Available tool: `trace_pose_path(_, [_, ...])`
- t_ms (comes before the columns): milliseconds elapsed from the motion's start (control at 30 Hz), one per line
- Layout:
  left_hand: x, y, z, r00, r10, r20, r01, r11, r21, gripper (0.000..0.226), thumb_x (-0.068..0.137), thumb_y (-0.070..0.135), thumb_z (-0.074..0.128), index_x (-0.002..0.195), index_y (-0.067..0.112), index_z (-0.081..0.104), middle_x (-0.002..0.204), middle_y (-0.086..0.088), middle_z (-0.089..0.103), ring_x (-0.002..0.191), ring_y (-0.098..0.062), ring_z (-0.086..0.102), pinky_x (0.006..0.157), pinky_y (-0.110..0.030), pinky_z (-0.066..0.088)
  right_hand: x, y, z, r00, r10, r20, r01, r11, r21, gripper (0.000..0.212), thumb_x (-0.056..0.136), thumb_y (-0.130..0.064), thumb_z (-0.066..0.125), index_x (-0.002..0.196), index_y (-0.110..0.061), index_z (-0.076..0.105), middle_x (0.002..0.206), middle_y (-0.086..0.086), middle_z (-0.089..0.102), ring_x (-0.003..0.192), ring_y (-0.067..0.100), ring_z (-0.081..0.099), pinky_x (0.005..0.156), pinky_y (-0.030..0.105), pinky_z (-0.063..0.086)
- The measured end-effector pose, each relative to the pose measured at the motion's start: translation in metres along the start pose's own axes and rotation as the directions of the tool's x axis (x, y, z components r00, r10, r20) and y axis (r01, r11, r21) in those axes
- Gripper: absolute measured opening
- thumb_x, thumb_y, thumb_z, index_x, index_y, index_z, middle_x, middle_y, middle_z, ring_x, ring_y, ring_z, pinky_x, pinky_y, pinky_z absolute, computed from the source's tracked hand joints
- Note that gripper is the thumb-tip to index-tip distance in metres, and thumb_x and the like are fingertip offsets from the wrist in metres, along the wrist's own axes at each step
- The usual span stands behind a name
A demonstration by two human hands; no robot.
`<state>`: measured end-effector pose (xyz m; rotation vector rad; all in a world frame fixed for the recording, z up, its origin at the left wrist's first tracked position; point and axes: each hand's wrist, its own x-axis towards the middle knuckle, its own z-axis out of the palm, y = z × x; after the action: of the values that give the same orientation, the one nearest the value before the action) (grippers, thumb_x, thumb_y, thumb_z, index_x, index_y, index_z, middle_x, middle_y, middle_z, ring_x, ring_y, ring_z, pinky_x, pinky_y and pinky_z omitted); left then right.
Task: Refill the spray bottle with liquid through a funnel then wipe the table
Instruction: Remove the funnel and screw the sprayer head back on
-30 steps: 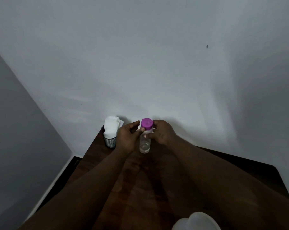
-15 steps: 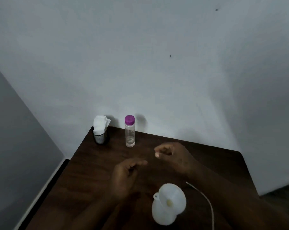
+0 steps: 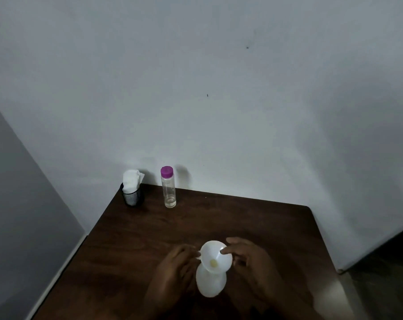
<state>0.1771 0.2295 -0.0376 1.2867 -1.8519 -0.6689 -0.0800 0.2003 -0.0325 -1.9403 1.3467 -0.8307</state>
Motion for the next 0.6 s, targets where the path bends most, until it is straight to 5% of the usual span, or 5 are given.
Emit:
trace_pose_path(133, [-0.001, 0.002, 0.006, 0.999, 0.012, -0.051, -0.007, 0.996, 0.086, 0.024, 0.089, 0.020, 0.063, 0.107, 0.034, 0.069, 0.114, 0.025, 0.058, 0.105, 0.008, 0.059, 0.083, -0.013, 0.049, -0.003, 0.025, 0.021, 0.998, 0.062, 0.009, -0.062, 0.998, 0.027, 0.038, 0.079, -0.027, 0.068, 0.117, -0.030, 0.071, 0.135, -0.037, 0.051, 0.126, 0.007, 0.058, 0.101, 0.032, 0.052])
trace_pose_path(300, [0.004, 0.010, 0.009, 0.992, 0.005, -0.124, 0.009, 0.994, 0.111, 0.020, 0.086, 0.024, 0.059, 0.101, 0.029, 0.070, 0.107, 0.024, 0.062, 0.101, 0.005, 0.061, 0.080, -0.021, 0.055, 0.004, 0.017, 0.018, 0.998, 0.061, 0.023, -0.060, 0.998, -0.035, 0.036, 0.087, -0.030, 0.063, 0.099, -0.065, 0.062, 0.131, -0.025, 0.059, 0.123, 0.005, 0.058, 0.100, 0.039, 0.052])
trace_pose_path(467, [0.014, 0.011, 0.007, 0.986, 0.032, -0.163, -0.015, 0.994, 0.107, 0.031, 0.079, 0.000, 0.075, 0.100, 0.023, 0.073, 0.108, 0.018, 0.066, 0.102, 0.004, 0.063, 0.081, -0.022, 0.056, 0.008, 0.004, 0.009, 0.995, -0.058, -0.079, 0.046, 0.987, -0.153, 0.033, 0.087, -0.046, 0.051, 0.108, -0.035, 0.074, 0.136, -0.023, 0.053, 0.125, -0.005, 0.051, 0.104, 0.030, 0.050])
trace_pose_path(600, [0.014, 0.007, 0.011, 0.983, 0.053, -0.175, -0.035, 0.994, 0.104, 0.031, 0.080, -0.002, 0.075, 0.099, 0.023, 0.073, 0.107, 0.018, 0.066, 0.100, 0.003, 0.064, 0.078, -0.025, 0.058, 0.005, 0.005, 0.011, 0.994, -0.063, -0.090, 0.049, 0.987, -0.151, 0.039, 0.086, -0.051, 0.049, 0.113, -0.035, 0.073, 0.134, -0.029, 0.050, 0.122, -0.016, 0.047, 0.105, 0.026, 0.048])
